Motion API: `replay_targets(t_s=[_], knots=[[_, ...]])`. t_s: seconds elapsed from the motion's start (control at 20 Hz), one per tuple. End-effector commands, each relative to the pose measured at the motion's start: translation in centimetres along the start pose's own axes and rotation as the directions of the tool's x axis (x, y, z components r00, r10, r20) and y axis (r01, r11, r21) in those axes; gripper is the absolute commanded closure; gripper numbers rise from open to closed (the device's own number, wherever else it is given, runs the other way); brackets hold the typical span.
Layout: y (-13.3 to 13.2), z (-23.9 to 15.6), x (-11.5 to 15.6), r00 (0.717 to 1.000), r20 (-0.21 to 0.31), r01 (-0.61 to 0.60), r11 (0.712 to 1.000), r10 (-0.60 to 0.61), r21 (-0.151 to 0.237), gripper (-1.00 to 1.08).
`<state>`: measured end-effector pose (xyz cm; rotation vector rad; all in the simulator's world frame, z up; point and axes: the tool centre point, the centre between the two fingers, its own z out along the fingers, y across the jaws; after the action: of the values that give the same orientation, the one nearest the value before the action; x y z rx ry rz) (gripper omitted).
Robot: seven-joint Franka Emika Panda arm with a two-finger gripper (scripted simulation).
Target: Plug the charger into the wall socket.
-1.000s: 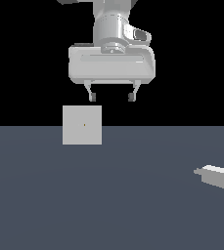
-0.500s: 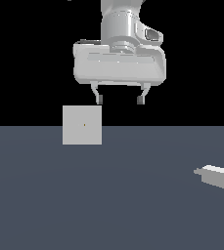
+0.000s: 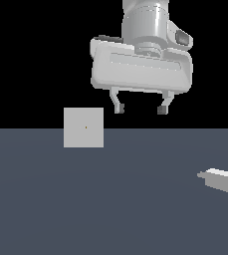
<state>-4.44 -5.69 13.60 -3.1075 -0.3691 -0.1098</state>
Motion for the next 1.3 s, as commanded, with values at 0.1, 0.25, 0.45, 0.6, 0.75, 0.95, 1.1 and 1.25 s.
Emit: replay_targets(t_s=[0.1, 0.25, 0.45, 0.6, 0.75, 0.95, 1.1, 1.25], knots=[[1.5, 0.9, -1.5, 0.998, -0.021, 0.058, 0.998, -0.057, 0.005, -0.92], [2.4, 1.4, -2.4, 0.995, -0.034, 0.093, 0.996, -0.093, 0.008, -0.92], [3.7, 2.2, -3.5, 0.989, -0.050, 0.139, 0.990, -0.138, 0.012, -0.92], [4.6, 2.8, -4.2, 0.983, -0.063, 0.172, 0.985, -0.171, 0.014, -0.92], [5.6, 3.4, -4.9, 0.976, -0.075, 0.204, 0.979, -0.203, 0.016, -0.92], [6.9, 4.1, -5.7, 0.965, -0.091, 0.247, 0.969, -0.244, 0.019, -0.92], [7.9, 4.8, -6.2, 0.956, -0.104, 0.279, 0.960, -0.275, 0.020, -0.92], [8.8, 5.3, -6.7, 0.946, -0.115, 0.307, 0.951, -0.303, 0.022, -0.92]])
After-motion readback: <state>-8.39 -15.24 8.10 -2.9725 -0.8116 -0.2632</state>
